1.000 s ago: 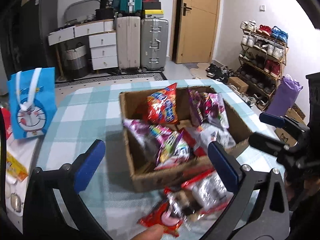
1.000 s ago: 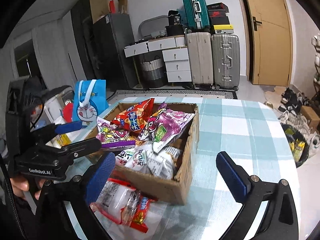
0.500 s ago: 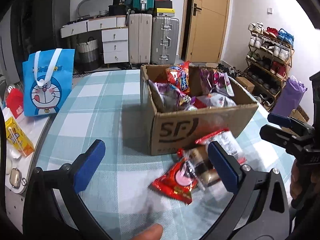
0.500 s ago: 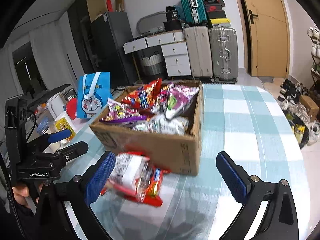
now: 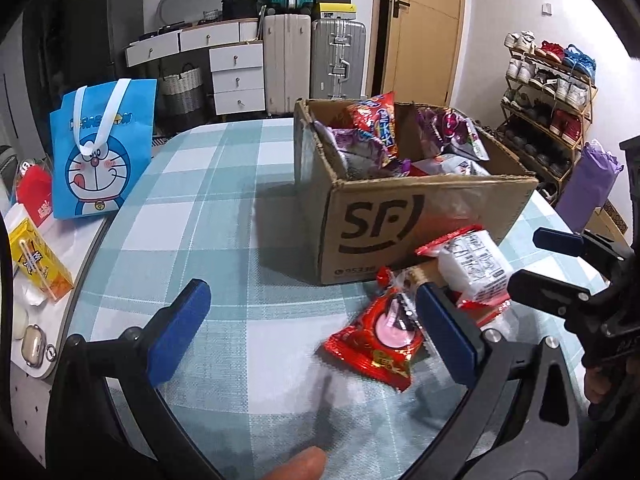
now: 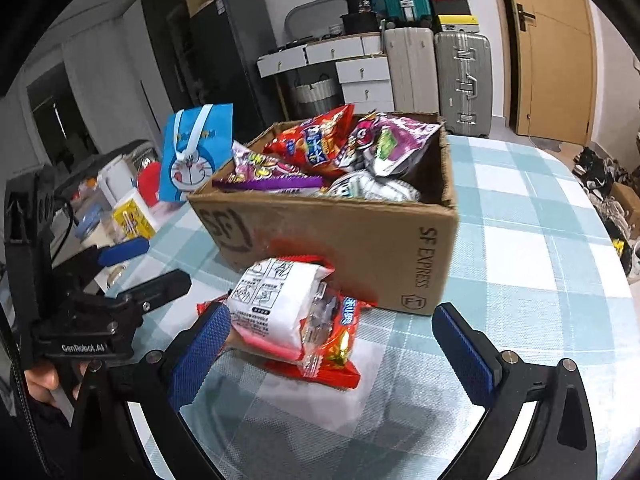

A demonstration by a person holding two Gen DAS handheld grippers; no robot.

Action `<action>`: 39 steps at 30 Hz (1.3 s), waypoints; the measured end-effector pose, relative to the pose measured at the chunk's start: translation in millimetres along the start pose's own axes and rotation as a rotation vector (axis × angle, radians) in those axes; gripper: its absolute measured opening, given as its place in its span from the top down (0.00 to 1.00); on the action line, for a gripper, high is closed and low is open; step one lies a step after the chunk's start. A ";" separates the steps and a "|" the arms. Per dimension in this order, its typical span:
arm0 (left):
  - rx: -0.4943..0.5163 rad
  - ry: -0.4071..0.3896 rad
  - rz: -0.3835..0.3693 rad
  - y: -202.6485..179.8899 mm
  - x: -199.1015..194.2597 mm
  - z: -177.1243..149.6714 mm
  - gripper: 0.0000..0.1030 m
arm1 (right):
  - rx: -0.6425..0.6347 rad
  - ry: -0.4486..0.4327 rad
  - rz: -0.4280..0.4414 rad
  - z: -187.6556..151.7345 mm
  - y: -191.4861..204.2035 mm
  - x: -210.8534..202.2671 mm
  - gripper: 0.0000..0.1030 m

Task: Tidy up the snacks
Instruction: 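Move both open grippers back to the remaining snacks beside the box, then grasp the white red-trimmed snack bag with the right gripper while the left grasps the clear biscuit pack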

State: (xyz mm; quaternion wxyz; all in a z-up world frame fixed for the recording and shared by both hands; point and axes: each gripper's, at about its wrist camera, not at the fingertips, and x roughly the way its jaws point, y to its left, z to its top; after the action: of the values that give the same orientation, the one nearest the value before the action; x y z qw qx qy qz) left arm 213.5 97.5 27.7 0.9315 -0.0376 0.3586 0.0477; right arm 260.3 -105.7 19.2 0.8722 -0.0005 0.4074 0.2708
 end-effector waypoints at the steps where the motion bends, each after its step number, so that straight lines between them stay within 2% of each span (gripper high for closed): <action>1: 0.000 0.004 0.006 0.9 1.9 -0.6 0.01 | 0.001 0.002 -0.002 -0.2 1.0 1.2 0.01; 15: -0.012 0.021 0.021 9.4 10.9 0.1 0.01 | 0.049 0.035 0.025 -3.0 10.5 27.3 0.01; 29: -0.034 0.022 0.032 19.3 11.6 -0.2 0.01 | 0.011 0.042 0.006 0.1 29.7 46.2 0.02; 36: -0.027 0.021 0.026 16.7 9.2 0.2 0.01 | -0.016 0.060 0.005 3.9 39.0 53.9 0.22; 39: -0.030 0.018 0.022 16.4 7.8 0.9 0.01 | -0.037 0.065 0.010 2.9 40.9 53.0 0.34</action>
State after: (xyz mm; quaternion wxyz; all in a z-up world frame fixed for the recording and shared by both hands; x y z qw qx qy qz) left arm 217.9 114.3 22.5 0.9271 -0.0483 0.3664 0.0629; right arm 270.7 -45.1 -7.5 0.8569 -0.0233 0.4305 0.2826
